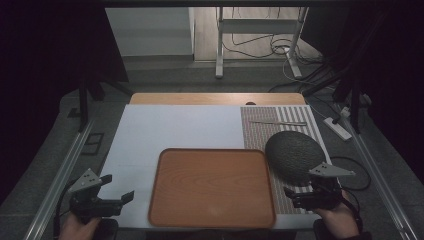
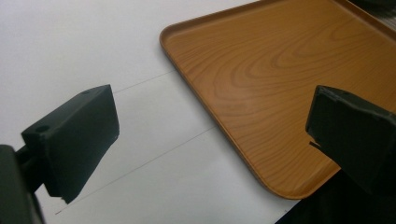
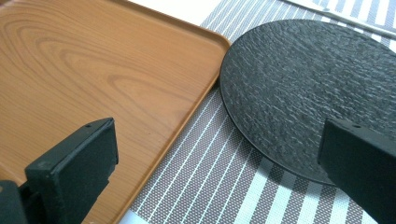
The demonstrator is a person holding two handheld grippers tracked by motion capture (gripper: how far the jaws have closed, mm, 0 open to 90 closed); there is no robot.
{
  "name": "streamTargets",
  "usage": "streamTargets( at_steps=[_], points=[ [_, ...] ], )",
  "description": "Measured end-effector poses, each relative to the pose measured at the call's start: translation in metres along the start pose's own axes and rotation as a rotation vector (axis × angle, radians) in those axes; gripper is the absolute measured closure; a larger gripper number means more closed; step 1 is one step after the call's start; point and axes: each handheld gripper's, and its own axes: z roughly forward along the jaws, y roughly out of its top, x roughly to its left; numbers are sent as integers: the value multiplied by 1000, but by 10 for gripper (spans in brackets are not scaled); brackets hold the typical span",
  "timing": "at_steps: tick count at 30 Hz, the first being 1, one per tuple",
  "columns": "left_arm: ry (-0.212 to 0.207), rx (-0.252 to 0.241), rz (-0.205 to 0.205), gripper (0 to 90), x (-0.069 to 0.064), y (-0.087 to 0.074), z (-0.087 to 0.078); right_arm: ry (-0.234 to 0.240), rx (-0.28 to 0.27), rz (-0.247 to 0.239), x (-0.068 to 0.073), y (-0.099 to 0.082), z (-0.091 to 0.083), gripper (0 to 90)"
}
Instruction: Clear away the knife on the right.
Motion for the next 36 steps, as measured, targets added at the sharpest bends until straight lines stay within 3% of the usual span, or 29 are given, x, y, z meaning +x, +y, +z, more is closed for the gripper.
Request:
streamTargets(
  at_steps=[3, 9, 18, 30, 36],
  points=[
    [-1, -1, 0, 28, 0, 0, 0, -12, -39, 4, -1, 0, -2, 0],
    [-2, 1, 0, 29, 0, 0, 0, -20, -64, 14, -5, 1, -2, 0],
    [-3, 2, -1, 30, 0, 0, 0, -15, -53, 17, -6, 2, 1, 0],
    [-3, 9, 1, 31, 0, 0, 1, -3, -83, 47, -9, 8, 5, 0],
    [-4, 9, -3, 31, 0, 0, 1, -8, -83, 30, -10, 11, 11, 0]
  ],
)
